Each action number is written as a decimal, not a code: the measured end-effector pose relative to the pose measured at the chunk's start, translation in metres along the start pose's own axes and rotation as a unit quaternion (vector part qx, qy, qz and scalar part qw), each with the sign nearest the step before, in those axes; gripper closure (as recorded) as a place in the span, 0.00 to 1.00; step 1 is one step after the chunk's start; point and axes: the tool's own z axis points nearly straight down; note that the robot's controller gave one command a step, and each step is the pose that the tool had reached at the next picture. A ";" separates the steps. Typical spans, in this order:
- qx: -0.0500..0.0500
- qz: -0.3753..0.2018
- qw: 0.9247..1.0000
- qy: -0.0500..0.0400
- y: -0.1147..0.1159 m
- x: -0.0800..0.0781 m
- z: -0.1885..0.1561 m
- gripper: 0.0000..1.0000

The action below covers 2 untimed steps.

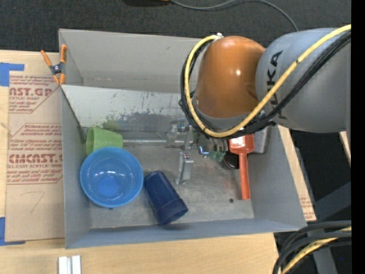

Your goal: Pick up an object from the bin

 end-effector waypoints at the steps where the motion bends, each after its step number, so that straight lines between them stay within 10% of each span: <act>1: 0.000 0.000 1.000 0.000 0.000 0.000 0.000 0.00; 2: 0.000 -0.004 1.000 0.003 0.022 -0.003 0.069 0.00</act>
Offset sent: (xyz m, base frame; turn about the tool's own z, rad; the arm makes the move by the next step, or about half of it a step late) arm 0.0049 0.0209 -0.0648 -0.0048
